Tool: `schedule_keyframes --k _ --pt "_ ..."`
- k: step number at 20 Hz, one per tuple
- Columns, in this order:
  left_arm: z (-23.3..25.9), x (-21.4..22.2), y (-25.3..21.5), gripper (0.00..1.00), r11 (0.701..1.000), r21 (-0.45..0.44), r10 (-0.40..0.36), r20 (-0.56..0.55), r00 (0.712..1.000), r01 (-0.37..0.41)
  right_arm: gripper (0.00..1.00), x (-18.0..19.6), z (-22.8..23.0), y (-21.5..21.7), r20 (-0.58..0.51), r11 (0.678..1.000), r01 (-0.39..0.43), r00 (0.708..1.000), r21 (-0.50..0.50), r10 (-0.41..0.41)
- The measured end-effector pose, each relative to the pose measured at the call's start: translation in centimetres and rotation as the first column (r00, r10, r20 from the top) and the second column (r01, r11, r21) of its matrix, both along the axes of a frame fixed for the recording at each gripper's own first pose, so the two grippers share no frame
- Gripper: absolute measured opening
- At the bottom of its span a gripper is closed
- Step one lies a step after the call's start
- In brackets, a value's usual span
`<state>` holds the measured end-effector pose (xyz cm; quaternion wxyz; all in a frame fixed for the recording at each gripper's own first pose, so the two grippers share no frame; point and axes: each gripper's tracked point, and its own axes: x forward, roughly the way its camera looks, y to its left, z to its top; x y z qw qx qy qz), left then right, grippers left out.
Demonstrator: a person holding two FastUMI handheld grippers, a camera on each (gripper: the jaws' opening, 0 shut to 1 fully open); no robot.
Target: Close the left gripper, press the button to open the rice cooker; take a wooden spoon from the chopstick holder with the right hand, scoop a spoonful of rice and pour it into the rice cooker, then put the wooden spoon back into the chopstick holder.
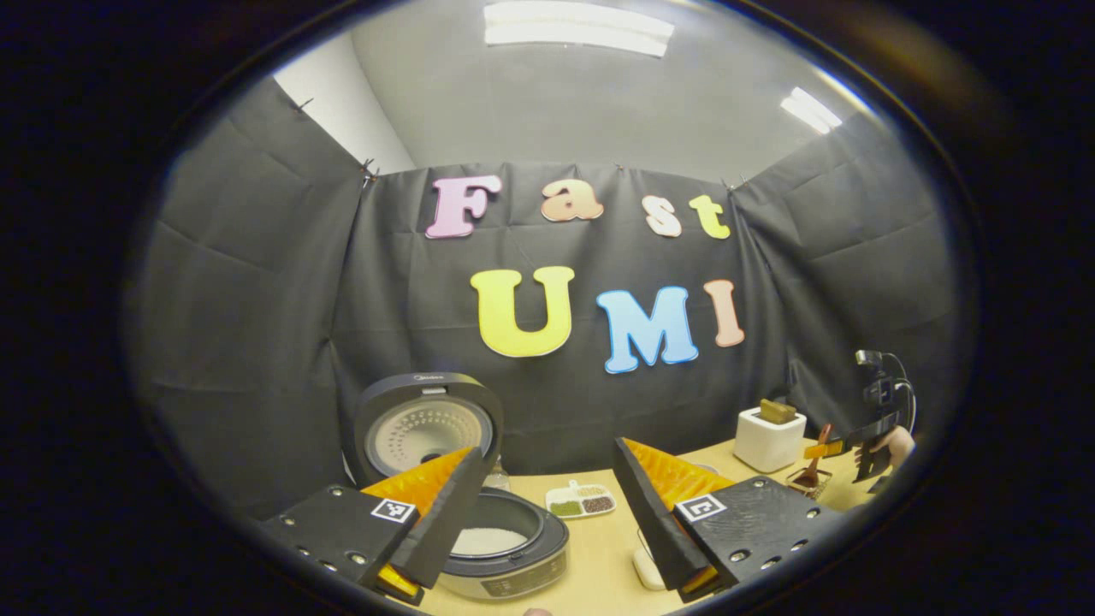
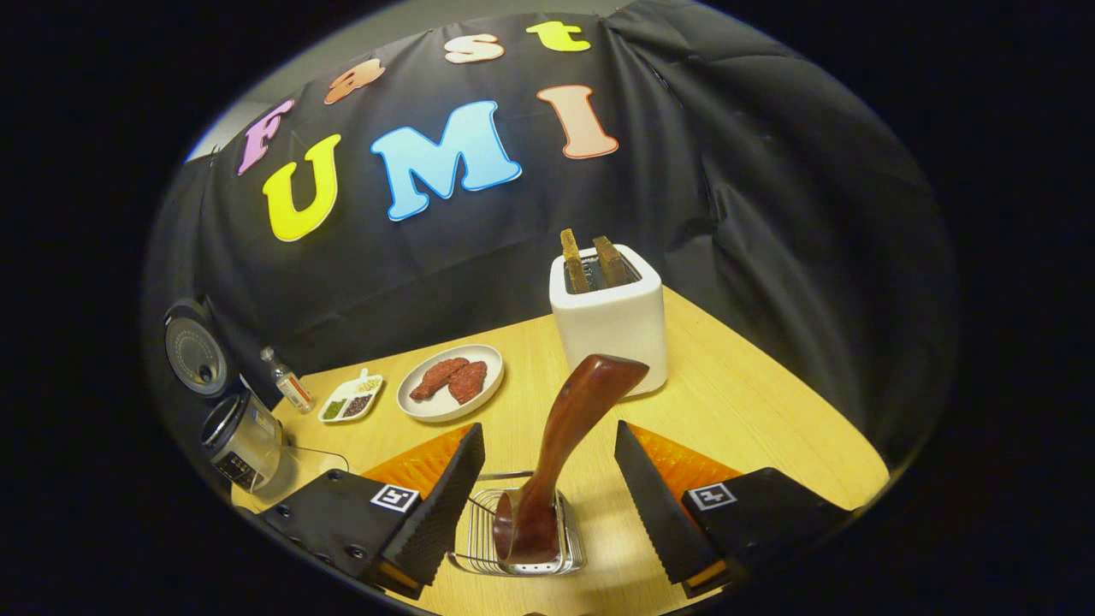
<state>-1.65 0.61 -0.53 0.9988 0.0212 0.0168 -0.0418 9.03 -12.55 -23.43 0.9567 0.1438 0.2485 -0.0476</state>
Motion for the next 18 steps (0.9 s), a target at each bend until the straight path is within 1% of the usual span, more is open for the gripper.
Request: schedule_keyframes --k 3,5,6,7,8,9,10,11,12,13,14,16,18 --pt "-1.7 0.6 -0.1 0.94 1.0 -0.021 -0.002 -0.023 1.0 0.001 0.97 1.5 -0.2 -0.6 0.012 0.999 0.034 0.999 0.032 -0.035" --pt "-2.1 0.7 0.2 0.94 1.0 -0.024 0.005 -0.022 1.0 -0.006 0.73 2.1 -0.7 -0.5 -0.002 0.997 0.037 0.999 0.074 -0.037" --pt "-2.2 0.7 0.4 0.94 1.0 -0.024 0.011 -0.02 1.0 -0.011 0.78 2.0 -0.9 -0.2 -0.006 0.995 0.026 1.0 0.1 -0.025" --pt "-2.3 0.7 0.6 0.94 1.0 -0.025 0.016 -0.019 1.0 -0.016 0.78 2.0 -1.2 0.0 -0.013 0.992 0.014 1.0 0.125 -0.012" --pt "-2.5 0.9 0.8 0.93 0.999 -0.028 0.021 -0.023 1.0 -0.022 0.71 2.2 -1.7 0.3 -0.025 0.988 0.013 1.0 0.155 -0.009" --pt "-2.9 0.9 0.9 0.93 0.999 -0.036 0.024 -0.029 0.999 -0.025 0.52 3.0 -2.3 -0.1 -0.032 0.985 0.04 0.999 0.171 -0.035" --pt "-3.4 0.9 0.8 0.94 0.999 -0.048 0.019 -0.041 0.999 -0.021 0.34 3.2 -2.0 -0.2 -0.025 0.98 0.055 0.998 0.189 -0.051" --pt "-4.1 0.9 0.6 0.93 0.998 -0.06 0.013 -0.055 0.998 -0.016 0.2 3.3 -1.9 -0.3 -0.02 0.975 0.067 0.998 0.211 -0.064" --pt "-4.6 1.0 0.5 0.94 0.998 -0.067 0.006 -0.068 0.998 -0.011 0.25 2.7 -1.6 -0.2 -0.019 0.973 0.072 0.997 0.221 -0.069" --pt "-5.3 1.1 0.5 0.94 0.998 -0.067 0.004 -0.079 0.997 -0.009 0.21 3.1 -1.4 -0.3 -0.001 0.972 0.076 0.997 0.222 -0.078" --pt "-5.5 1.2 0.6 0.94 0.998 -0.061 0.007 -0.086 0.996 -0.013 0.19 2.8 -1.0 0.0 0.019 0.975 0.061 0.998 0.211 -0.067" --pt "-6.1 1.4 0.6 0.94 0.998 -0.058 0.009 -0.092 0.996 -0.014 0.19 2.6 -0.4 0.1 0.044 0.984 0.046 0.998 0.172 -0.054" --pt "-6.5 1.4 0.0 0.94 0.998 -0.063 -0.003 -0.098 0.995 -0.003 0.19 2.3 0.7 0.0 0.064 0.989 0.049 0.996 0.138 -0.059"
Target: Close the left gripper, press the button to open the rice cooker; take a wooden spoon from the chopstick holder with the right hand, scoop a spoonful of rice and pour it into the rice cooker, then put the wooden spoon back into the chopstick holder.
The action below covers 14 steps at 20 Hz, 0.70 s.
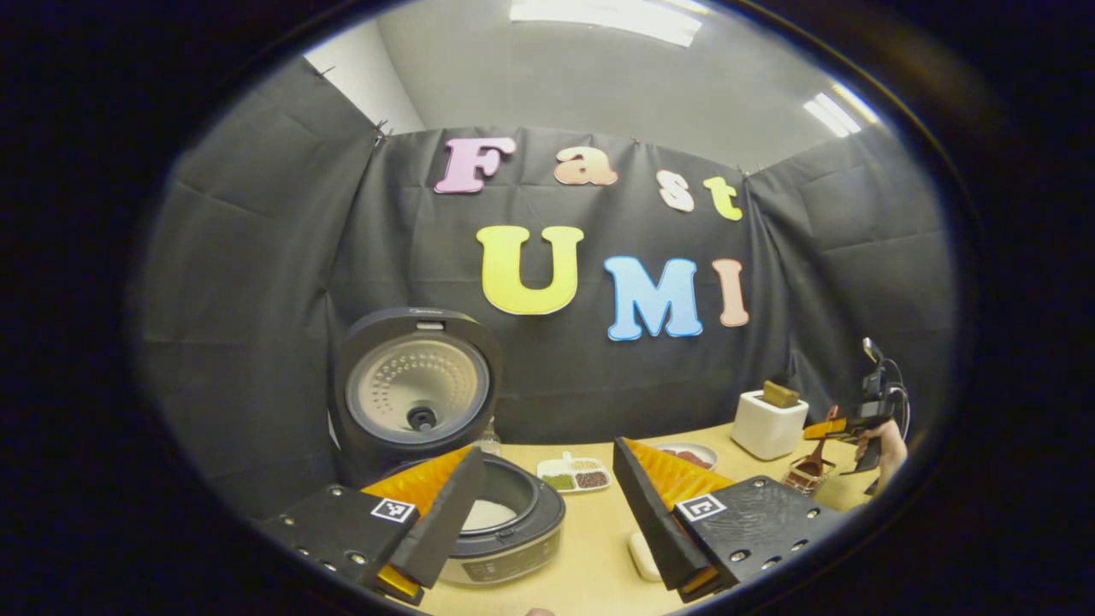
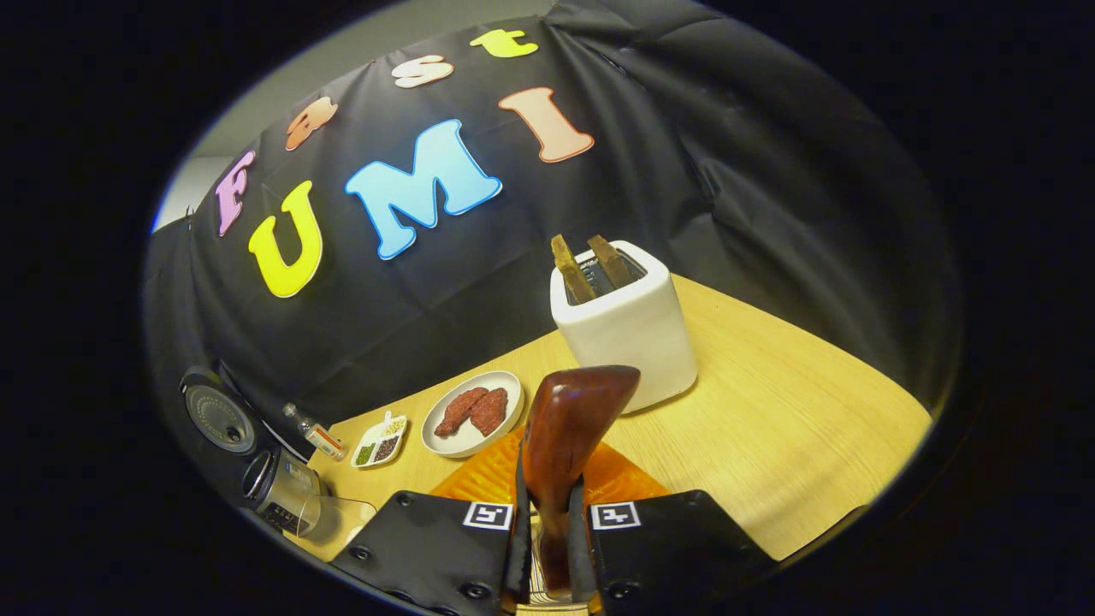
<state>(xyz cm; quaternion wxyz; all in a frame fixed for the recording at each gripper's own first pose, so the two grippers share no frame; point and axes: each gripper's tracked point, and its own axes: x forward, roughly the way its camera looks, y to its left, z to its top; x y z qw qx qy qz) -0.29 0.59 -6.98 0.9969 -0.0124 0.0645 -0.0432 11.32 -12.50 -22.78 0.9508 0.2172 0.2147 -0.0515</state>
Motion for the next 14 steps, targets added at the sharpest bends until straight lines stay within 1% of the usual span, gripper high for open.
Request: schedule_keyframes --k 3,5,7,9,12,14 --pt "-0.4 0.0 -0.5 0.94 1.0 0.007 -0.017 0.005 1.0 0.017 0.19 -0.3 2.5 0.0 0.042 0.999 0.021 0.999 -0.031 -0.02" --pt "-0.7 -0.1 -0.3 0.94 1.0 0.019 -0.005 0.013 1.0 0.005 0.19 -0.5 4.4 -0.3 0.078 0.997 0.045 0.996 -0.06 -0.041" --pt "-1.9 -0.4 -0.7 0.93 1.0 -0.019 -0.012 0.001 1.0 0.012 0.19 -0.7 6.5 -0.4 0.113 0.993 0.068 0.992 -0.094 -0.057" --pt "-3.3 -0.6 -0.9 0.94 0.997 -0.07 -0.026 -0.022 0.999 0.025 0.19 -0.8 8.7 0.3 0.149 0.99 0.071 0.987 -0.125 -0.052" --pt "-5.5 -0.9 -0.3 0.94 0.994 -0.108 -0.017 -0.056 0.998 0.011 0.19 -1.2 11.6 2.4 0.197 0.987 0.05 0.98 -0.155 -0.019" --pt "-7.0 -1.2 -0.8 0.94 0.988 -0.15 -0.032 -0.084 0.996 0.019 0.19 -1.1 13.4 4.5 0.226 0.987 0.021 0.974 -0.159 0.016"
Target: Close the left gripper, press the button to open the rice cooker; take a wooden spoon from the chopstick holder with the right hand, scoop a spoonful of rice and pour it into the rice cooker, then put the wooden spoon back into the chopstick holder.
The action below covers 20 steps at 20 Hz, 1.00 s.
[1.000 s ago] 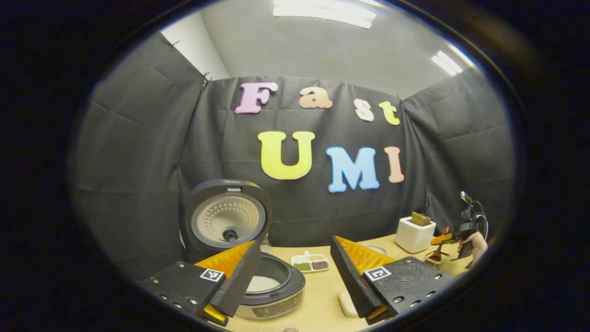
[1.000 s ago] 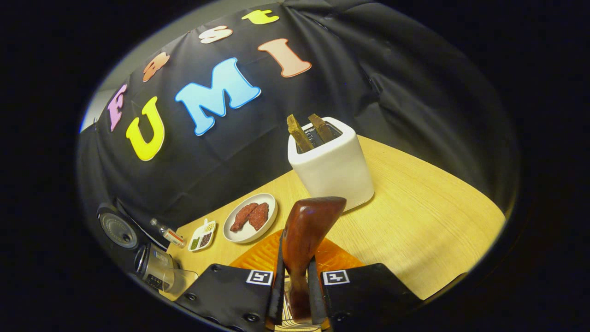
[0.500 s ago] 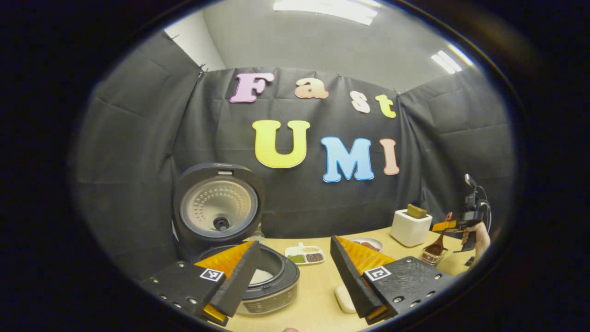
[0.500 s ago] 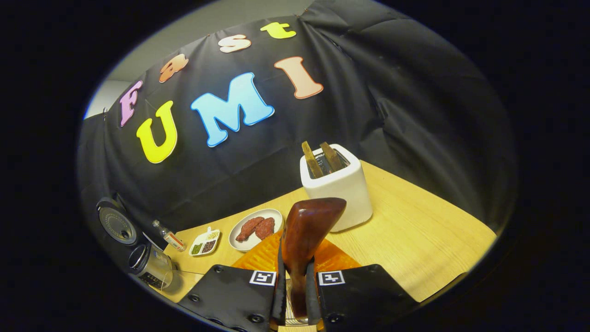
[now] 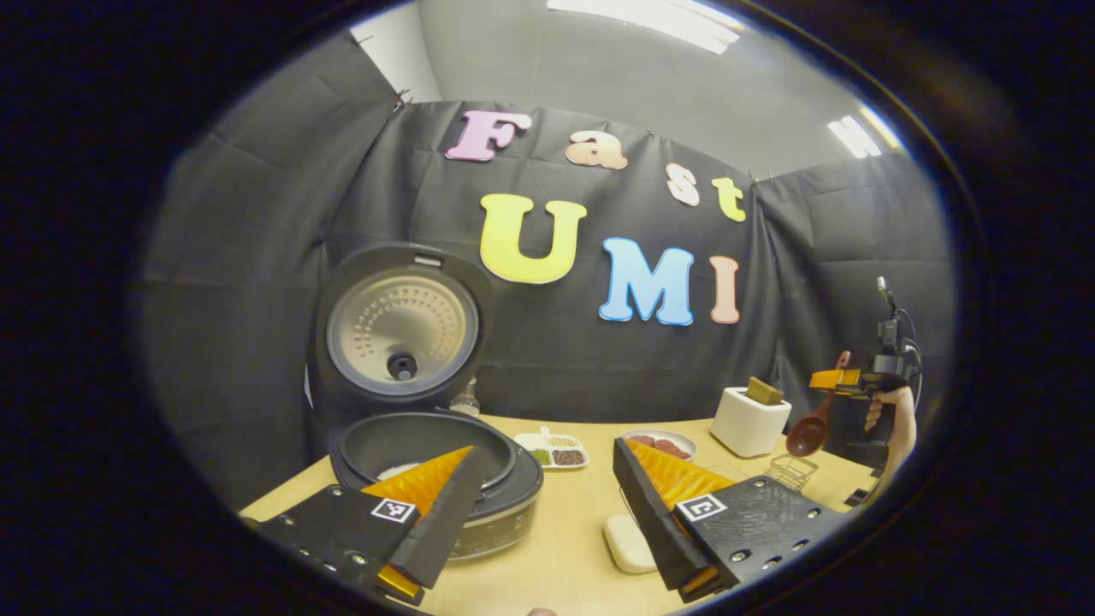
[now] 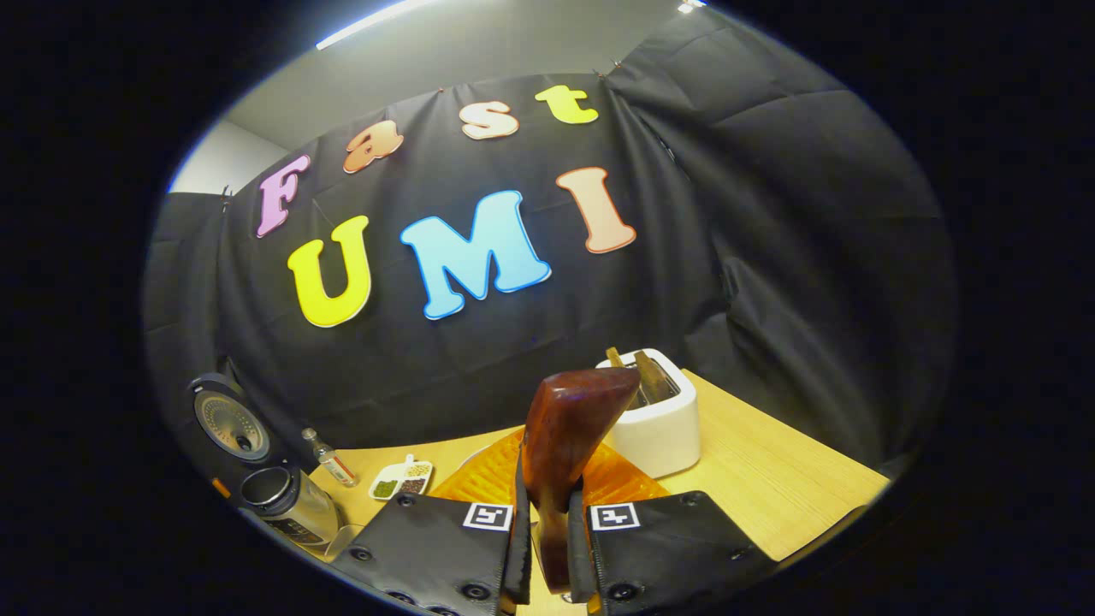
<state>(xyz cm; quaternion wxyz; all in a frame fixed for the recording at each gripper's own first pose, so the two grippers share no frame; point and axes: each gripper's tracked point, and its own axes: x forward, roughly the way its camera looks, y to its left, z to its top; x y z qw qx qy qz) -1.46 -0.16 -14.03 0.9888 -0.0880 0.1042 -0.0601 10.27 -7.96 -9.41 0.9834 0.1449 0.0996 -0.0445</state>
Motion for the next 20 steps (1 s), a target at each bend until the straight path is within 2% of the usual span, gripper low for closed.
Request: schedule_keyframes --k 5,8,12,13,18,19,20 --pt "-0.9 -0.9 0.0 0.95 0.998 -0.067 -0.014 -0.014 1.0 0.013 0.19 -0.1 2.3 6.4 0.047 0.994 -0.107 0.993 -0.011 0.107" --pt "0.4 -1.5 0.3 0.93 0.998 -0.059 -0.003 0.032 0.999 0.005 0.19 -0.5 1.1 11.2 0.023 0.977 -0.213 0.977 -0.016 0.214" --pt "0.4 -2.3 0.1 0.95 0.997 -0.074 -0.018 0.041 0.999 0.021 0.19 -1.1 -1.4 16.2 -0.026 0.949 -0.309 0.951 -0.064 0.308" --pt "0.1 -2.4 0.2 0.95 0.997 -0.077 -0.022 0.036 0.999 0.025 0.16 -1.2 -2.1 17.0 -0.039 0.943 -0.326 0.945 -0.067 0.324" --pt "-0.7 -3.0 1.3 0.94 0.998 -0.057 -0.015 0.018 1.0 0.016 0.22 -1.5 -5.9 18.2 -0.127 0.937 -0.339 0.937 -0.088 0.327" --pt "-1.0 -3.2 1.4 0.94 0.998 -0.059 -0.015 0.016 1.0 0.016 0.16 -1.6 -6.5 18.4 -0.144 0.935 -0.342 0.934 -0.09 0.327" --pt "-1.2 -3.2 1.3 0.94 0.998 -0.064 -0.015 0.015 1.0 0.016 0.16 -1.7 -7.3 18.6 -0.16 0.933 -0.347 0.93 -0.096 0.329"
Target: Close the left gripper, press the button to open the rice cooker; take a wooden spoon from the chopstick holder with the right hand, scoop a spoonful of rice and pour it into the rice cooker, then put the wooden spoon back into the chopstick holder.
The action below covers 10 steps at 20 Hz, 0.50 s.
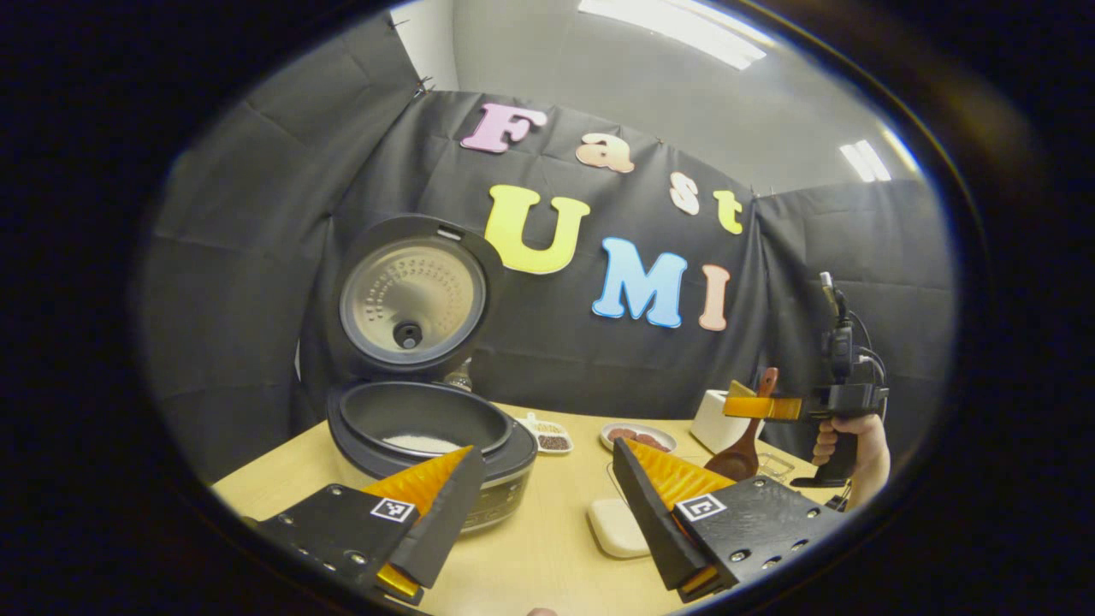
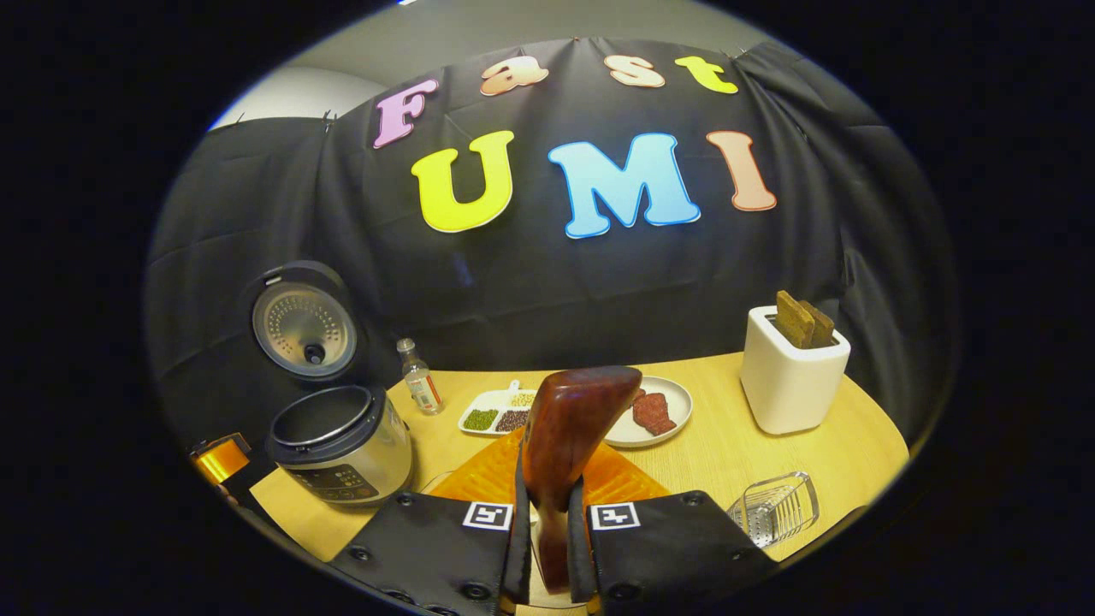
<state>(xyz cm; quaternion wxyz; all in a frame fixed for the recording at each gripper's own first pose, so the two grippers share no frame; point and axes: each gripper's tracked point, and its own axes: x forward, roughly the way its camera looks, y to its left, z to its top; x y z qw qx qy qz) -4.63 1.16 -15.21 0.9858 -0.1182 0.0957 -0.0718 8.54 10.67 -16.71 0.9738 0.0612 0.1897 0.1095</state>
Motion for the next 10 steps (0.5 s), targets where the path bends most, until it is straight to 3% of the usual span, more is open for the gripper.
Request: schedule_keyframes --k 10 --pt "-0.8 0.0 0.3 0.95 0.999 -0.04 -0.002 -0.005 1.0 0.002 0.19 -0.9 -5.7 1.9 -0.137 0.995 -0.038 0.99 -0.096 0.024"
